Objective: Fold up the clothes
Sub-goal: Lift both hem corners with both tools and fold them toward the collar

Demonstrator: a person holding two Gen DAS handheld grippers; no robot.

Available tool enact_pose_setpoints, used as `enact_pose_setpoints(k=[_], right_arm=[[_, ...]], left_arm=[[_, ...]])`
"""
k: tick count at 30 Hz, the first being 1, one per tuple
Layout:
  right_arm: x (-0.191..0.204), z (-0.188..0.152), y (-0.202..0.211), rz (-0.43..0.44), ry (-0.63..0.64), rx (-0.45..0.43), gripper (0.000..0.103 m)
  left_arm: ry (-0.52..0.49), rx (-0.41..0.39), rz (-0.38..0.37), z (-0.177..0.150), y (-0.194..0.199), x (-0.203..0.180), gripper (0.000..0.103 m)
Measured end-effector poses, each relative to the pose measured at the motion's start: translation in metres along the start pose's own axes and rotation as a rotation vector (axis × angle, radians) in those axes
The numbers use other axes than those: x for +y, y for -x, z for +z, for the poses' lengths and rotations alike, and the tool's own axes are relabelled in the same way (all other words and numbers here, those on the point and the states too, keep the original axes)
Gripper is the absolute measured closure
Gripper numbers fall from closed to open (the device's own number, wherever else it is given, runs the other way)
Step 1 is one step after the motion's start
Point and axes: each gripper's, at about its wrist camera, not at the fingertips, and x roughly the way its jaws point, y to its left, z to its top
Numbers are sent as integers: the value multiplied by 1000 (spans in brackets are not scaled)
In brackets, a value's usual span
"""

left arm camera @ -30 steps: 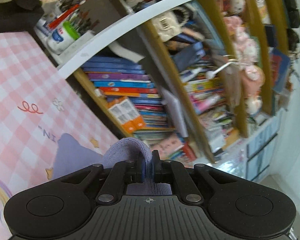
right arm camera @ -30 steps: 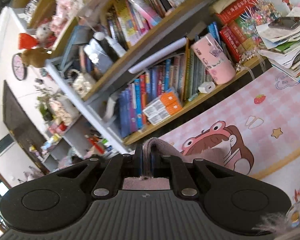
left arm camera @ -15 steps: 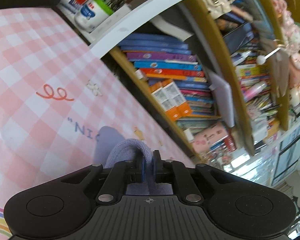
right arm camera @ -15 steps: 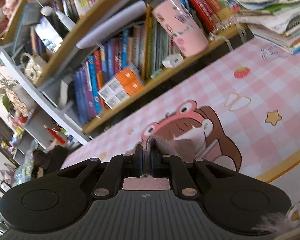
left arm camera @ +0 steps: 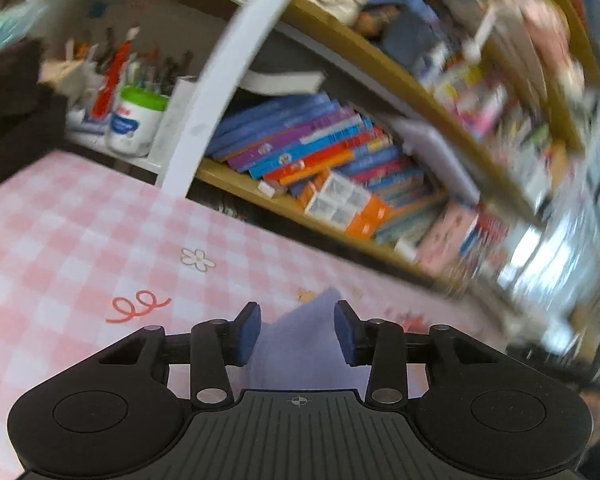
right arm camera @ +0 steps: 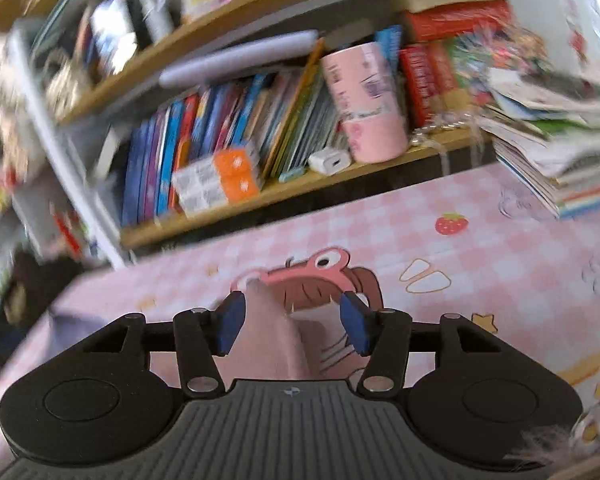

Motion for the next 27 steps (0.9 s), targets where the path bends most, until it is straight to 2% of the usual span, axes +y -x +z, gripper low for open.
enact_pose_setpoints(k=[4, 5, 6, 7, 8, 9, 11, 13, 15, 18, 21, 22, 23, 24, 26, 27], right_arm=[[7, -9, -22, -34, 69, 56, 61], [7, -11, -28, -39, 74, 68, 64], [6, -13, -33, -39, 76, 82, 73], [5, -15, -39, -34, 74, 98, 80], [2, -16, -42, -24, 60, 109, 93], [-2, -16, -44, -10, 35, 117, 96], [-11, -13, -35, 40, -41, 101, 97], [-17, -9, -22, 87, -93, 67, 97], [-19, -8, -18, 103, -111, 59, 97], [-16, -15, -36, 52, -63, 117, 97], [-22, -20, -43, 64, -75, 120, 96], [-24, -21, -43, 69, -82, 120, 96], [-26, -21, -41, 69, -90, 118, 93], [-27, -21, -39, 63, -93, 113, 81], [-27, -20, -36, 43, -86, 103, 74], [-28, -19, -36, 44, -86, 100, 74]], left_arm=[[-81, 77, 68, -5, -26, -8, 65], [-95, 97, 87, -6, -34, -9, 69], [-77, 123, 94, -7, -39, -6, 79], [-40, 152, 97, -9, -45, -1, 96], [9, 162, 92, -9, -48, 7, 97], [55, 159, 74, -10, -48, 14, 98], [146, 107, -4, -8, -33, 19, 98], [149, 69, -38, -7, -21, 15, 98], [135, 106, 1, -10, -27, 18, 98], [123, 158, 41, -19, -39, 24, 98], [64, 150, 45, -14, -36, 18, 96], [40, 148, 46, -11, -35, 16, 91], [15, 145, 48, -8, -33, 13, 88], [-10, 143, 50, -6, -32, 11, 85], [-59, 142, 73, -1, -34, 6, 79], [-83, 144, 72, 1, -36, 3, 79]])
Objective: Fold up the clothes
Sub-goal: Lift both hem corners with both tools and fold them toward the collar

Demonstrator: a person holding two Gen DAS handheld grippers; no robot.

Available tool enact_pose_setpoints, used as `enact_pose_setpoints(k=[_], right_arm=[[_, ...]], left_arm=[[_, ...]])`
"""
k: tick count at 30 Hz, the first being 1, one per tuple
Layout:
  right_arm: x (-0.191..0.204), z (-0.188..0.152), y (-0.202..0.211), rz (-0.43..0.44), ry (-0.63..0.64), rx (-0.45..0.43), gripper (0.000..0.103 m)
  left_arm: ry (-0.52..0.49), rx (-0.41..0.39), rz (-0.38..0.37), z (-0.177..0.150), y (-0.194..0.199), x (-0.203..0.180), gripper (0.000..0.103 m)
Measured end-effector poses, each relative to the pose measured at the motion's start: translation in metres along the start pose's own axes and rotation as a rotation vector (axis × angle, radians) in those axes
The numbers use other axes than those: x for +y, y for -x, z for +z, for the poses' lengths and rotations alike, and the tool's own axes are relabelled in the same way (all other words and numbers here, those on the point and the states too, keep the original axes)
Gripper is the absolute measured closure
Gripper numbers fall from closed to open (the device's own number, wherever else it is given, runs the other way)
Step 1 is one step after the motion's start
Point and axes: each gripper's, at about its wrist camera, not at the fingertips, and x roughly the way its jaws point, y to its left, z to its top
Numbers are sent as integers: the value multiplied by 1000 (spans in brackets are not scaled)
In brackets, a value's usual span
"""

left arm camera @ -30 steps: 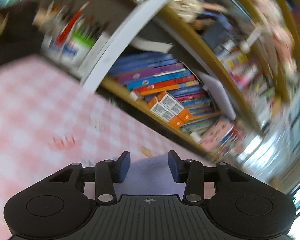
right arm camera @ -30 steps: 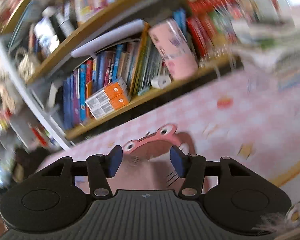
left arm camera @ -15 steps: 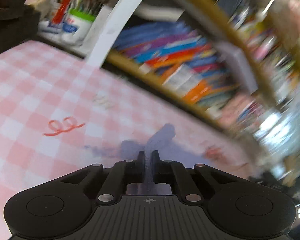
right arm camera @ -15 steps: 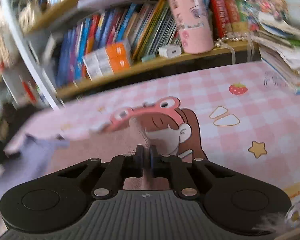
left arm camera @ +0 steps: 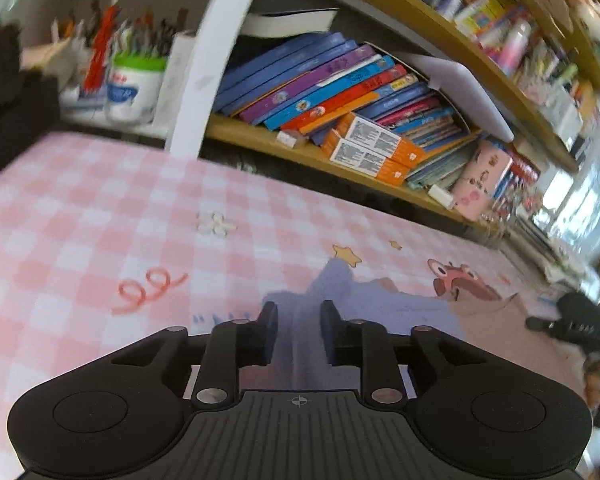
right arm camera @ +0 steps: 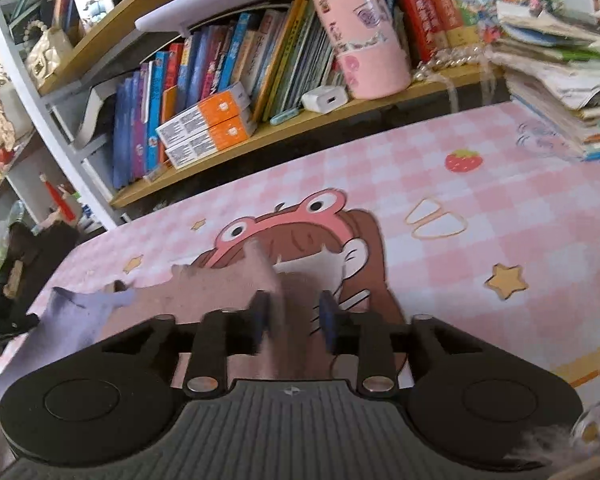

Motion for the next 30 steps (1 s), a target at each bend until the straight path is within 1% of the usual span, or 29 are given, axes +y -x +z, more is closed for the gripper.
enact_pose_setpoints(k=[3, 4, 6, 7, 9, 11, 12, 17, 19, 21, 22, 23, 24, 26, 30], right_arm=[[2, 3, -3, 10, 9, 5, 75], [4, 4, -5, 13, 16, 9, 77], [6, 7, -9, 24, 23, 17, 96], [6, 8, -10, 35, 18, 19, 96], [4, 9, -7, 58, -5, 2, 97], [2, 9, -5, 70, -27, -8, 98], [0, 7, -8, 66, -32, 1, 98], [-3, 3, -15, 57, -36, 22, 98], [-2, 4, -14, 54, -32, 24, 97], [-1, 4, -7, 50, -36, 17, 91], [-1, 3, -3, 50, -35, 14, 90], [-2, 1, 3, 50, -34, 15, 86], [-2, -1, 8, 50, -32, 15, 77], [-2, -6, 18, 48, -27, 21, 71], [-5, -21, 32, 63, -41, 58, 65]], left_arm=[[-52, 22, -2, 6, -12, -9, 79], [-58, 32, -10, 7, -16, -10, 79], [-71, 52, -26, 8, -24, -11, 86], [-52, 50, -47, 7, -25, -9, 99], [27, 5, -98, 7, -16, 2, 99], [108, -15, -119, 5, -13, 13, 99], [122, 6, -104, 2, -17, 17, 99], [143, 38, -88, -5, -26, 22, 98], [132, 33, -84, -4, -23, 22, 94], [128, 17, -78, -4, -15, 21, 85], [130, 5, -83, -5, -10, 22, 73], [132, -8, -89, -6, -4, 22, 60], [134, -8, -95, -10, 2, 22, 56], [139, -5, -109, -17, 12, 22, 54], [175, 19, -124, -33, 25, 23, 55]])
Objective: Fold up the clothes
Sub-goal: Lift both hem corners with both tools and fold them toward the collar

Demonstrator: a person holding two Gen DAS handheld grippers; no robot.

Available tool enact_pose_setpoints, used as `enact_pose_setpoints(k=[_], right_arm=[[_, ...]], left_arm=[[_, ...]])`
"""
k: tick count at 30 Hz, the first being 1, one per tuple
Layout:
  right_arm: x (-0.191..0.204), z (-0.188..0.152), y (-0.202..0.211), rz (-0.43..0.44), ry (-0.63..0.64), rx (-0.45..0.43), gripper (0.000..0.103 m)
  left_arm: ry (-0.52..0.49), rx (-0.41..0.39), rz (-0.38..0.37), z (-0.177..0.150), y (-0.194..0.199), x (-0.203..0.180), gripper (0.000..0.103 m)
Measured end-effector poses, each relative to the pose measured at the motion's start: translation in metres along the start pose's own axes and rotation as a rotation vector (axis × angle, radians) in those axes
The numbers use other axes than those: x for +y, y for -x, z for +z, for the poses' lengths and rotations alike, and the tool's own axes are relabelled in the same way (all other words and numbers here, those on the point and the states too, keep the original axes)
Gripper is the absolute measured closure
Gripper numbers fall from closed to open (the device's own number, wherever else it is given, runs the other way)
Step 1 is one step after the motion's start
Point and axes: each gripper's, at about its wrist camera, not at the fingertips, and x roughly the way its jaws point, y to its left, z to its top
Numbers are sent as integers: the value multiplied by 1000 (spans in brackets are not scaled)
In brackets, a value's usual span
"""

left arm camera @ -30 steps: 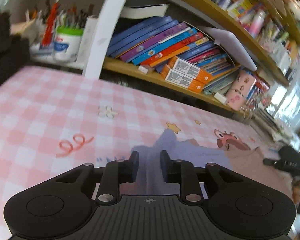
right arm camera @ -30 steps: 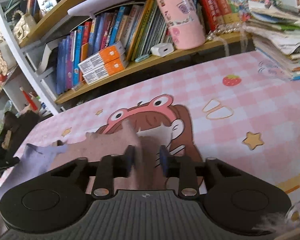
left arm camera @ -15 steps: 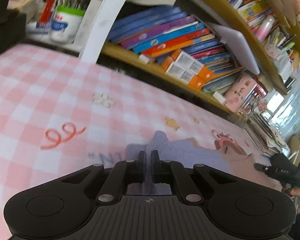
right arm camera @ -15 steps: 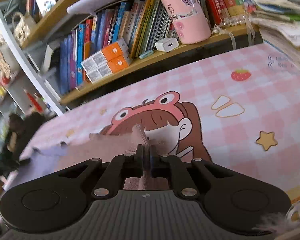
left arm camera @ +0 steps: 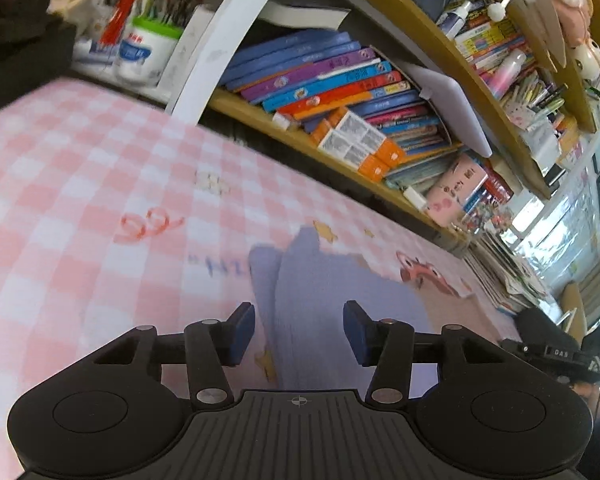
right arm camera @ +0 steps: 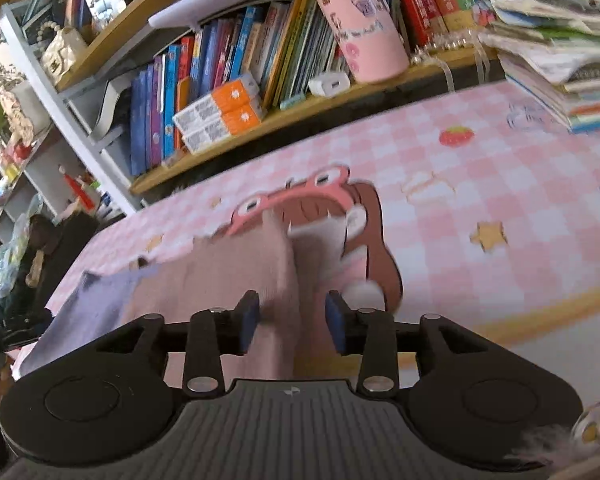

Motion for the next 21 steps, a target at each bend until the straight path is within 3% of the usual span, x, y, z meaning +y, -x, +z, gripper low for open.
enact_pose_setpoints(k=[5, 13, 15, 21], right_arm=[[-2, -14, 8, 26, -39, 25, 65], [6, -24, 3, 85, -99, 49, 70], [11, -26, 1, 86, -101, 48, 77], [33, -26, -16, 115, -95, 60, 81]], left_arm=[[21, 34, -5, -14, -1, -3, 56], [112, 21, -44, -20, -2, 2, 59], [110, 21, -32, -20, -1, 3, 62], [136, -12, 15, -10, 5, 23, 62]])
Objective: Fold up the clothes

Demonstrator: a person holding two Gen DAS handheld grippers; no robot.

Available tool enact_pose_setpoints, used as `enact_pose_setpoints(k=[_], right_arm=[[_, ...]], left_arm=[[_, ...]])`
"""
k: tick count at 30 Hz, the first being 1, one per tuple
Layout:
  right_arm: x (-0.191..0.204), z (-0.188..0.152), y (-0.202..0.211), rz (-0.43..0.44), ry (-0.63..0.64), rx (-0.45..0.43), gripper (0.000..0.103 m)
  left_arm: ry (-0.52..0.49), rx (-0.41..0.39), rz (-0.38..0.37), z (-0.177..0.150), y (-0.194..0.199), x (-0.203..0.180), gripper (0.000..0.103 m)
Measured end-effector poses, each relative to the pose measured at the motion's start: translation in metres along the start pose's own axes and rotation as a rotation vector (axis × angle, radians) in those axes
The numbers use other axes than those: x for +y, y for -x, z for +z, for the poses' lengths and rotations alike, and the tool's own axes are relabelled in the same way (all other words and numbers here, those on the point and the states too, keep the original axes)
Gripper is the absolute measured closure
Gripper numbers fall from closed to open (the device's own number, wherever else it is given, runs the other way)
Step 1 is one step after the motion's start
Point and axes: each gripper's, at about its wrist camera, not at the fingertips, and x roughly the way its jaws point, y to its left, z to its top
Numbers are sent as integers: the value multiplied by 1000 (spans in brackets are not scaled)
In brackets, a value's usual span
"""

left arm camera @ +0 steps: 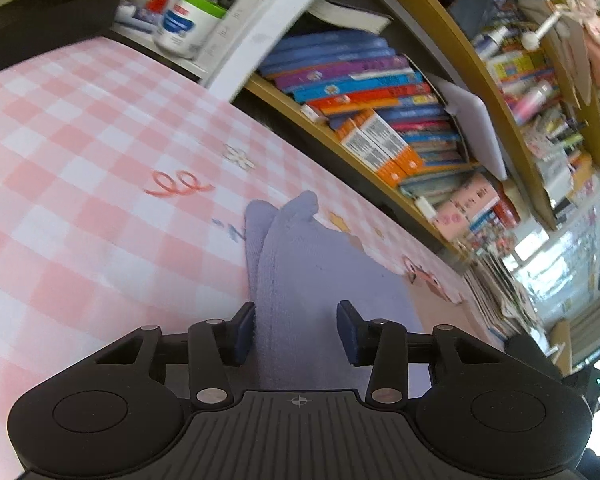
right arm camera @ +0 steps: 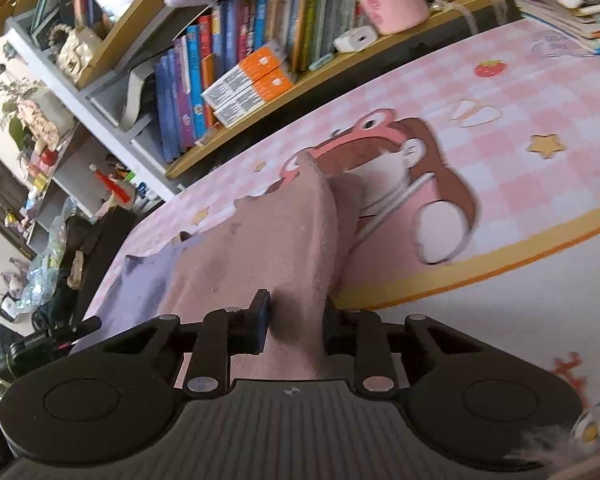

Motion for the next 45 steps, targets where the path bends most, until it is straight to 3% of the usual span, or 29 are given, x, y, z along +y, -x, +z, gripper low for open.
enact_pose_setpoints(k=[9, 16, 19, 22, 25, 30, 36, 42, 45], right_arm=[[45, -5, -41, 52, 80, 65, 81], [69, -10, -52, 13, 189, 66, 79], [73, -13, -50, -19, 233, 50, 72], [77, -15, -47, -63, 291, 26, 55], [80, -15, -41, -94, 363, 5, 49], [85, -17, -31, -89, 464, -15, 41], [89, -21, -22, -43, 583, -26, 32], [90, -26, -23, 5, 711, 3, 31], [93, -25, -23, 45, 784, -4, 28]], left_arm=[[33, -59, 87, 16, 28, 36, 62], [45, -84, 78, 16, 35, 48, 62], [18, -95, 93, 16, 37, 44, 59], [-26, -128, 113, 15, 45, 33, 52], [-76, -173, 132, 12, 60, 18, 39], [-154, -206, 225, 2, 87, -11, 32], [-92, -248, 388, -17, 114, -34, 19], [12, -256, 435, -43, 126, -37, 13], [132, -241, 410, -55, 122, -31, 13]])
